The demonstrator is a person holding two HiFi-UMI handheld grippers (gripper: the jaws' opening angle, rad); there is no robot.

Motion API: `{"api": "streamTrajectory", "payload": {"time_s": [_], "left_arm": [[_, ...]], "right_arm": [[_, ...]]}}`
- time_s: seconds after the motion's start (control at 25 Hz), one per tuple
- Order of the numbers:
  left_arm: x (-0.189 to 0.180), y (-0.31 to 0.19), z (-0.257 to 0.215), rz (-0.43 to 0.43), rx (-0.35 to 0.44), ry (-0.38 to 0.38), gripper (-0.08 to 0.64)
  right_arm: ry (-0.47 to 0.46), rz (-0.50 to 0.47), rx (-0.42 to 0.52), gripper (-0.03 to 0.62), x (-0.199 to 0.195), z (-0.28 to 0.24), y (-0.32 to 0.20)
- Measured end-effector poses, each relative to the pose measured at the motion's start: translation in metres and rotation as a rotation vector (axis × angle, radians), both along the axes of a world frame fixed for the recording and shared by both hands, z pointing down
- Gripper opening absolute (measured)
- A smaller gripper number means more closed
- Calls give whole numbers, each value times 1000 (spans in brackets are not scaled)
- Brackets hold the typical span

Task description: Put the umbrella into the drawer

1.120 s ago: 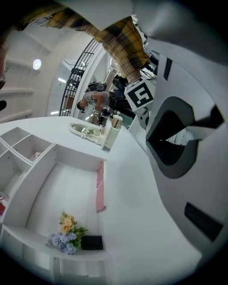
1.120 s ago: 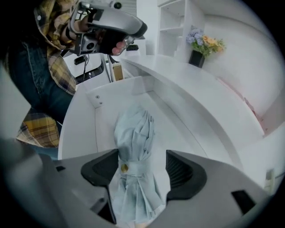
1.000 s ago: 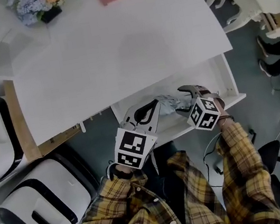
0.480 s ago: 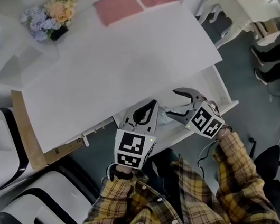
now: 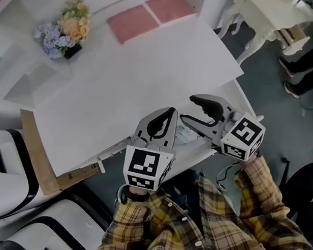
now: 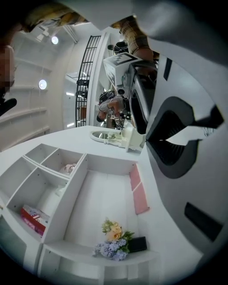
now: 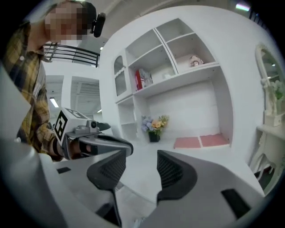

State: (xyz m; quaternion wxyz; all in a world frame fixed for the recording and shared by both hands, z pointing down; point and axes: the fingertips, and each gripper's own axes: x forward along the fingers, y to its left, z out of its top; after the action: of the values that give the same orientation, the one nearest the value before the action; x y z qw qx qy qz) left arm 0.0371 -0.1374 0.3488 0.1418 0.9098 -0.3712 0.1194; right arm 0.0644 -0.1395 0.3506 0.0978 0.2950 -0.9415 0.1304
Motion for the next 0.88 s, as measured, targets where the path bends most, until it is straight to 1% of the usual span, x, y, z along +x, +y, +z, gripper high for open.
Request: {"api": "streamTrajectory", "payload": {"time_s": [0.04, 0.08, 0.16, 0.24, 0.36, 0.48, 0.56, 0.68, 0.88], "left_arm": [[1, 0, -6, 2, 9, 8, 18], [2, 0, -11, 5, 18, 15, 18], [6, 1, -22, 12, 37, 28, 18], [9, 4, -32, 19, 56, 40, 18], [12, 10, -48, 34, 84, 58, 18], [15, 14, -65, 50, 109, 85, 18], [17, 16, -76, 60, 128, 94, 18], [22, 22, -91, 78, 158, 106, 18], [34, 36, -107, 123, 198, 109, 18]], "right_arm": [[-10, 8, 20, 212, 0, -10, 0], [-21, 15, 38, 199, 1, -18, 1], [-49, 26, 68, 195, 3, -35, 4], [-92, 39, 97, 172, 4, -52, 9], [-156, 71, 137, 155, 8, -79, 17], [-197, 95, 180, 132, 13, -104, 25], [-198, 106, 212, 106, 15, -116, 31], [-169, 124, 236, 60, 18, -124, 41], [-151, 143, 243, 35, 22, -125, 59]]}}
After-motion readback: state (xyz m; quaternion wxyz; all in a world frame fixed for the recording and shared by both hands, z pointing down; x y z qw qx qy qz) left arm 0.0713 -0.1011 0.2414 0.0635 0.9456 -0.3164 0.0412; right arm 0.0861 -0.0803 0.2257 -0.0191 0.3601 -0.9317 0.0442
